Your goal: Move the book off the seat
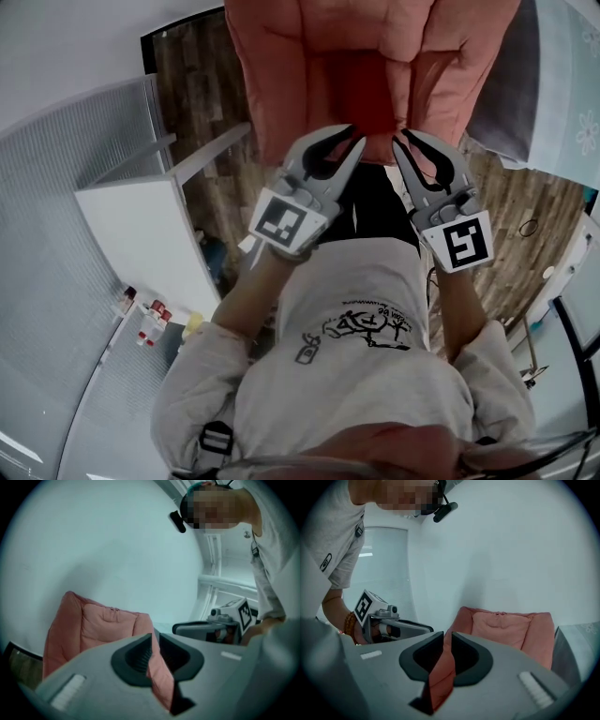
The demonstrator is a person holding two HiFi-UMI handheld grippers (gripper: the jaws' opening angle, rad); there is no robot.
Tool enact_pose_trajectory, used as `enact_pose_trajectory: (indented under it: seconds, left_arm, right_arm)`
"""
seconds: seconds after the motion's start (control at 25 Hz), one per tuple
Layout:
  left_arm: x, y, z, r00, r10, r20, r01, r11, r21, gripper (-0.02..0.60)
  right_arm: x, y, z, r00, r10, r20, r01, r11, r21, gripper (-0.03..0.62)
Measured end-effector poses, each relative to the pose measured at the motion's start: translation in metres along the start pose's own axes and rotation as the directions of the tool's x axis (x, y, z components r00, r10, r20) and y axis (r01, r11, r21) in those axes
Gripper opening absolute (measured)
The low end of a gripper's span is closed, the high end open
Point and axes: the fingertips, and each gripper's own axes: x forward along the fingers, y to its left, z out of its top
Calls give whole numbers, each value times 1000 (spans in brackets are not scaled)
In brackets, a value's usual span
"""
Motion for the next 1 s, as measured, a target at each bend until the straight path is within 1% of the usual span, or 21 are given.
enact_pose_trajectory:
  seconds: [0.16,0.36,0.6,0.72,0.8,1.0]
  left_arm:
    - [3,11,-38,999,10,-45,-12,999,-48,72]
    - [23,39,-87,997,17,-76,-19,999,-38,101]
    - [34,68,-157,992,32,-119,-41,996,-74,108]
    - [41,84,-187,991,42,-128,-53,995,-84,114]
    - [45,93,-204,989,48,-138,-60,994,-88,128]
    - [59,117,-252,983,65,-173,-86,990,-115,162]
  right_arm:
    - [10,-3,-41,999,19,-49,-18,1000,15,72]
    - [39,-18,-90,997,30,-71,-29,1000,12,87]
    - [69,-25,-153,992,44,-118,-41,999,26,115]
    - [83,-34,-186,991,28,-132,-22,999,45,121]
    - [90,-39,-207,989,12,-144,-4,999,53,144]
    - [103,-55,-265,978,3,-210,7,999,48,166]
